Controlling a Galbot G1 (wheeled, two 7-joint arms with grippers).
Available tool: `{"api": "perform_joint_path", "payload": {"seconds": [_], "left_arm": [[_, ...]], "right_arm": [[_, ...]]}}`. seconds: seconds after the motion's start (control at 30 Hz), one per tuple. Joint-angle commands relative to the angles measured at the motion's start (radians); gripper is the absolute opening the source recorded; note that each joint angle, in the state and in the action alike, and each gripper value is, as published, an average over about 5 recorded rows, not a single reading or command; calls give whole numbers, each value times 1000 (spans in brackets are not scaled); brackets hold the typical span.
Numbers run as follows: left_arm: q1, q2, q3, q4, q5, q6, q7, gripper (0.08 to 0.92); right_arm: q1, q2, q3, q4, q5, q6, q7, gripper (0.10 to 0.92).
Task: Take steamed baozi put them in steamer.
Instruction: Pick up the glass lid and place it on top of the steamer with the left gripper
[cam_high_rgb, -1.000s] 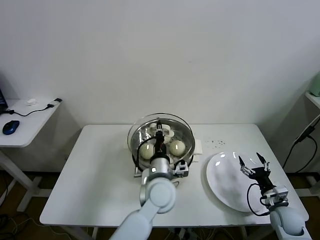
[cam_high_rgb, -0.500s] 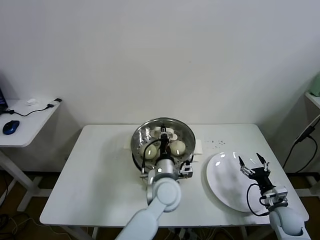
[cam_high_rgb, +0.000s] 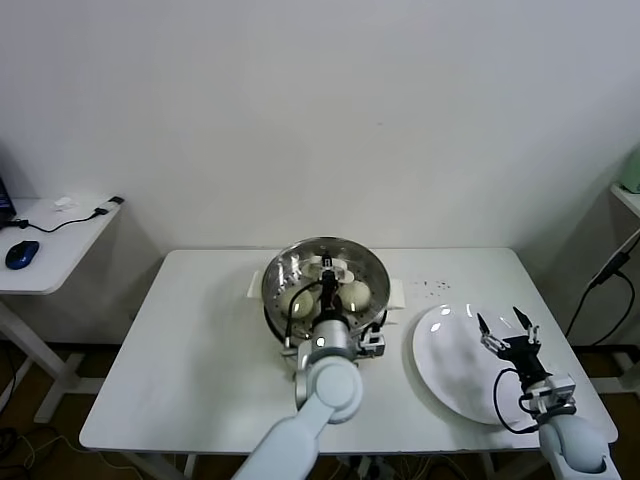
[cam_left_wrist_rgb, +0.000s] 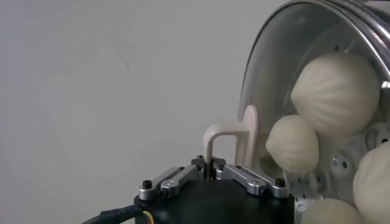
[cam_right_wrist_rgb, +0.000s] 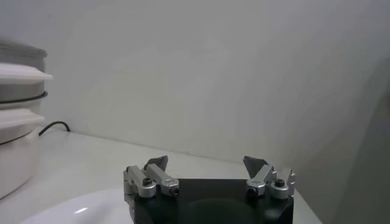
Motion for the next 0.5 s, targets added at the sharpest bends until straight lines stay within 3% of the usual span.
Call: {"api": "perform_joint_path", "payload": {"seconds": [0.03,0.5], "left_arm": [[2,1,-5,15,-12,49,-17,142],[11,5,-5,13,-43,49,-35,142]], "right_arm": [[0,2,1,0,-5,1,-1,823],[1,11,3,-3,-16,3,-3,823]]}}
